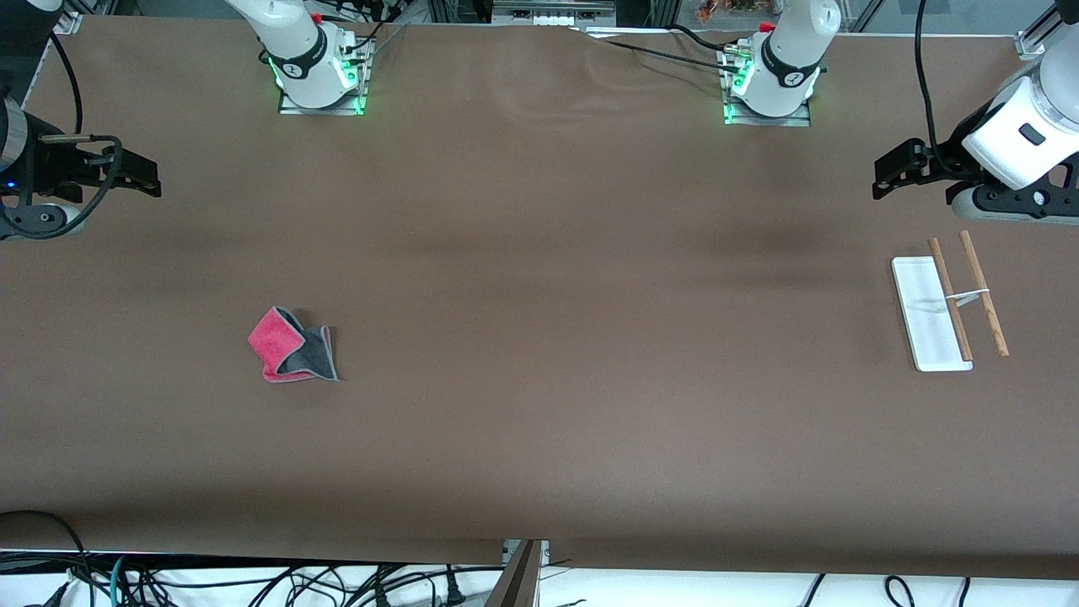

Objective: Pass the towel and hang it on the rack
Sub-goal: 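Reach the right gripper down to the pink towel, then close the right gripper on the pink towel's corner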

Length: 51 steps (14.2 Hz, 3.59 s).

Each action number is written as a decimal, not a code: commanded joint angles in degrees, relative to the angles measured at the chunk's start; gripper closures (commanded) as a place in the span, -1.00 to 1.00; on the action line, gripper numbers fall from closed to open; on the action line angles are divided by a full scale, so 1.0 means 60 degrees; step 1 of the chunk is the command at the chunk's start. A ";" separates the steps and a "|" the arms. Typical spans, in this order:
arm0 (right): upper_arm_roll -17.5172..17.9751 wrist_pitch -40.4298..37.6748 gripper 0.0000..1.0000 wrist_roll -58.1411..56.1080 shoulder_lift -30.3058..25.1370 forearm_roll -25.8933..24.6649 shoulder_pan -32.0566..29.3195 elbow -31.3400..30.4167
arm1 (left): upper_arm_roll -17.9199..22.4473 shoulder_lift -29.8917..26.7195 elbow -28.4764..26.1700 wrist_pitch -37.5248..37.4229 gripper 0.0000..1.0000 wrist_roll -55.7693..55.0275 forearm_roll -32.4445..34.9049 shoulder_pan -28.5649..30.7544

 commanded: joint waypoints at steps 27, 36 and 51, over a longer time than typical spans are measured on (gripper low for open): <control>0.0043 0.3302 -1.00 0.0157 0.2529 0.0250 0.0621 -0.0168 | -0.0362 0.1008 0.0055 0.1863 -1.00 0.0122 0.0793 0.0692; 0.0057 0.6862 -1.00 -0.1509 0.5005 0.0192 0.1075 -0.0168 | -0.0435 0.0920 0.0113 0.1423 -1.00 -0.0010 0.0705 0.0576; 0.0043 0.8916 0.15 -0.4135 0.6443 0.0251 0.1089 -0.0695 | -0.0728 0.0671 0.0055 0.1130 -1.00 -0.0024 0.0690 0.0590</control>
